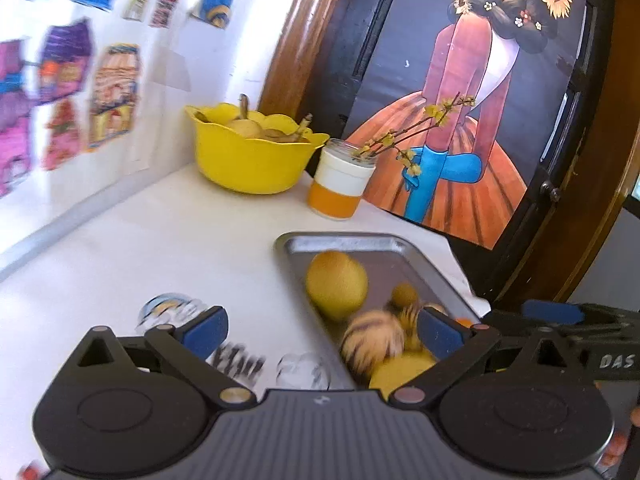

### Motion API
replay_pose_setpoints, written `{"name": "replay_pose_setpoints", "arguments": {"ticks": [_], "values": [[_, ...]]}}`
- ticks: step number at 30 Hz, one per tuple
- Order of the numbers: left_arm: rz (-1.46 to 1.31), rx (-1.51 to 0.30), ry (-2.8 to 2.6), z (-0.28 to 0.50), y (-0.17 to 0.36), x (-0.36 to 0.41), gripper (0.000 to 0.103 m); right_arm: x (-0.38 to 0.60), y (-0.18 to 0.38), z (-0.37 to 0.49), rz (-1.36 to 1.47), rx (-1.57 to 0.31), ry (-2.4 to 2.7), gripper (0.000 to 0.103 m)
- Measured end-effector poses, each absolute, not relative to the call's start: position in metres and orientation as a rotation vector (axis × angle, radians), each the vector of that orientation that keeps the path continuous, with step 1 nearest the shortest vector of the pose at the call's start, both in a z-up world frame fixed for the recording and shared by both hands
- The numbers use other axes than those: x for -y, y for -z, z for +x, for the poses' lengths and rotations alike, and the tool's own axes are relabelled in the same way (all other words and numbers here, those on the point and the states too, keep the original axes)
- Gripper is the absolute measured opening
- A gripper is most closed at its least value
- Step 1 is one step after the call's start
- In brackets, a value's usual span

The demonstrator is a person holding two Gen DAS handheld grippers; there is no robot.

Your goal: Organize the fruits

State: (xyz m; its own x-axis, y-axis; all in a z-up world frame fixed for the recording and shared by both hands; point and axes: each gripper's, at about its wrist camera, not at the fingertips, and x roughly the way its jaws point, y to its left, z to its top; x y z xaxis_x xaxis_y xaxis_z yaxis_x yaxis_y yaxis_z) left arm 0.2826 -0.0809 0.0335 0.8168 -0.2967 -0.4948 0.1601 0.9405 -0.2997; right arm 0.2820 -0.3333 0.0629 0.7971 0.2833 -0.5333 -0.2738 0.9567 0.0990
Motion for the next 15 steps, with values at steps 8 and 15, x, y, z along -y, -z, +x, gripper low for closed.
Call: {"name": "replay_pose_setpoints", "arguments": {"ticks": [8, 15], "values": [[-0.171, -0.498, 0.172, 0.198, -0.040, 0.060, 0.103, 0.308, -0.060, 0.192, 0.002, -0.527, -0.251, 0.102], [-0.119, -0.445, 0.127, 0.136, -0.037, 0.045, 0.103, 0.284, -0.050, 0.129, -0.011, -0.477, -0.224, 0.102]]}}
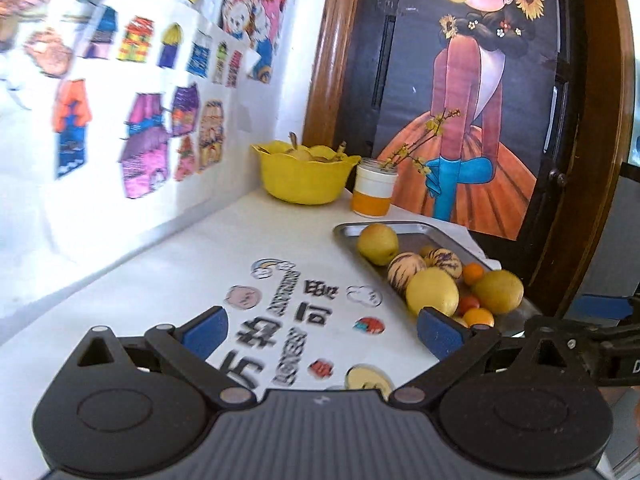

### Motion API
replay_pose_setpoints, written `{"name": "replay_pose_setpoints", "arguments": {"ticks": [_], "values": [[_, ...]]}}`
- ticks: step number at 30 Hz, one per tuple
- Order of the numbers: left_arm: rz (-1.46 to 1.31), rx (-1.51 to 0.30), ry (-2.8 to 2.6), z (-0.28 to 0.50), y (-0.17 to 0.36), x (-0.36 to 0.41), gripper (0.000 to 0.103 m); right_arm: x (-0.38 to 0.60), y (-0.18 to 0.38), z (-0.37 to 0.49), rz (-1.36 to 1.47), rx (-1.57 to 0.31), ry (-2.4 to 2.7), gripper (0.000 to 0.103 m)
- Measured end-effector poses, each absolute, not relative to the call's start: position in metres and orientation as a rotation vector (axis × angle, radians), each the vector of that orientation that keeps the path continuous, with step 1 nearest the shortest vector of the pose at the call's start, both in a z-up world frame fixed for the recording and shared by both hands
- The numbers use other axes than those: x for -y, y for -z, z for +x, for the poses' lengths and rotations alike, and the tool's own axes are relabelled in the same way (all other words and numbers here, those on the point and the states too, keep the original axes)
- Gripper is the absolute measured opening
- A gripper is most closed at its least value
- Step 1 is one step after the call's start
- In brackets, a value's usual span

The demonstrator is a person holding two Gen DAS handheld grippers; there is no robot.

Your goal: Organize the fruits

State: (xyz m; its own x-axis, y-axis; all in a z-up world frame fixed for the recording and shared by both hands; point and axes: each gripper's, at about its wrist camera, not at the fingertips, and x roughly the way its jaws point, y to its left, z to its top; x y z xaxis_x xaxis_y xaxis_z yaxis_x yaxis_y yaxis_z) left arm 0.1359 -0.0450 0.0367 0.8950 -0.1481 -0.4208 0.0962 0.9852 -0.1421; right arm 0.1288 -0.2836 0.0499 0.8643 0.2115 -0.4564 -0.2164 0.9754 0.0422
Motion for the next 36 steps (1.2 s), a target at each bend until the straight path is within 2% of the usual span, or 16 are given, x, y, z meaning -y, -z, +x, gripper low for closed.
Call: {"name": "replay_pose_setpoints", "arguments": {"ticks": [13, 36], "values": [[-0.124, -0.445, 0.093, 0.089, -0.022, 0.021, 0.103, 0.266, -0.034, 0.088, -0.043, -0.453, -0.181, 0.102], [-0.124, -0.457, 0.065, 0.090, -0.014, 0.014, 0.103, 0.263, -0.027, 0.088, -0.038, -0.483, -0.202, 0.102]]}}
